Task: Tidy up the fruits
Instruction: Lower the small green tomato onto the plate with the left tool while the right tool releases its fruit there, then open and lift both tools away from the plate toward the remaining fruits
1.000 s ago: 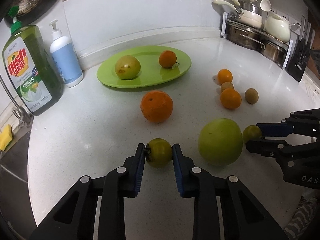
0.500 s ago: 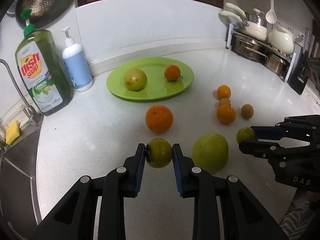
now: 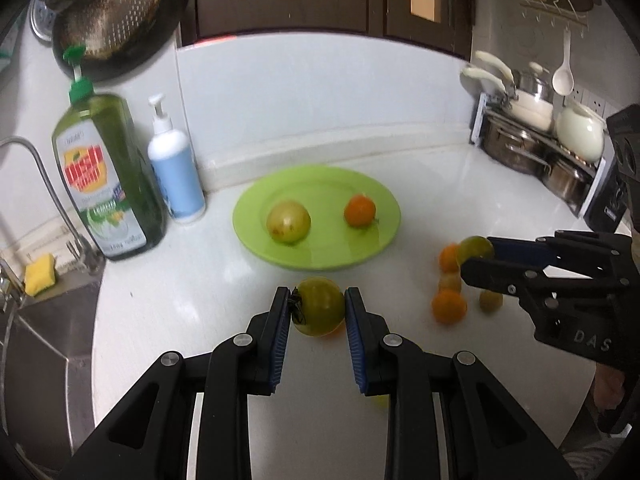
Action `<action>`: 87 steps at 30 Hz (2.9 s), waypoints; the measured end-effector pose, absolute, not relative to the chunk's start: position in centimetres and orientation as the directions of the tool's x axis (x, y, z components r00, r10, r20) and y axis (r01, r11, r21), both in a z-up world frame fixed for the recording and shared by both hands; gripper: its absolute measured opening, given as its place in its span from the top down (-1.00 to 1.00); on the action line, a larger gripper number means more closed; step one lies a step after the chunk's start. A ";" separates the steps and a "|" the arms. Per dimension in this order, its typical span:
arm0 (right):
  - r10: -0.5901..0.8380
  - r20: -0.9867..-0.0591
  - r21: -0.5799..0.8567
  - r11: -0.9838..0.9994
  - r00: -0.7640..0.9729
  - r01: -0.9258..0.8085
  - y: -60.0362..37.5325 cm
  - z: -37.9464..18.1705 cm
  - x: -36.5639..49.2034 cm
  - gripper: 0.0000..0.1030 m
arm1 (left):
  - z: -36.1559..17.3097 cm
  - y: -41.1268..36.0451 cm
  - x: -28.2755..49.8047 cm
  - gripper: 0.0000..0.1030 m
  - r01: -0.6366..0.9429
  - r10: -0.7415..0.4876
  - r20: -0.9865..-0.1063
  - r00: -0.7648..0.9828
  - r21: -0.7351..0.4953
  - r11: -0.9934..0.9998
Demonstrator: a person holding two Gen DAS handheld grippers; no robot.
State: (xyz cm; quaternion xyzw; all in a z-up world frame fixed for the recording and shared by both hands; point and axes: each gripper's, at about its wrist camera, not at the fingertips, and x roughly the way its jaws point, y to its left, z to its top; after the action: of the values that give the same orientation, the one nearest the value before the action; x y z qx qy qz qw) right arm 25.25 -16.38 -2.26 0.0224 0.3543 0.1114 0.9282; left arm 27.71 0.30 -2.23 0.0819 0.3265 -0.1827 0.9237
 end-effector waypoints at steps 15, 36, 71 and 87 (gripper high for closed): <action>0.245 -0.639 0.132 0.969 0.729 -0.210 -17.1 -0.1 32.9 0.42 | 0.4 -0.3 33.2 0.47 0.373 -0.261 -0.583 0.769 0.078 0.925; 0.253 -0.742 0.207 0.967 0.621 -0.147 -18.6 -3.6 44.8 0.42 | -1.4 -2.9 45.2 0.47 0.443 -0.259 -0.718 0.647 0.077 0.893; 0.226 -0.806 0.202 0.974 0.548 -0.104 -18.6 -6.5 48.5 0.32 | -4.9 -3.9 49.7 0.30 0.419 -0.243 -0.833 0.497 -0.015 0.908; 0.244 -0.690 0.199 0.969 0.681 -0.146 -19.8 -0.7 40.2 0.11 | 2.3 -2.5 41.5 -0.11 0.320 -0.227 -0.676 0.701 0.014 0.947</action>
State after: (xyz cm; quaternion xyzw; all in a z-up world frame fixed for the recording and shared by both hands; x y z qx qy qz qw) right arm 40.19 -19.83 -0.70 0.0638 0.3847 0.1065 0.9147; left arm 41.51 -2.51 2.26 0.0653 0.3567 -0.1488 0.9200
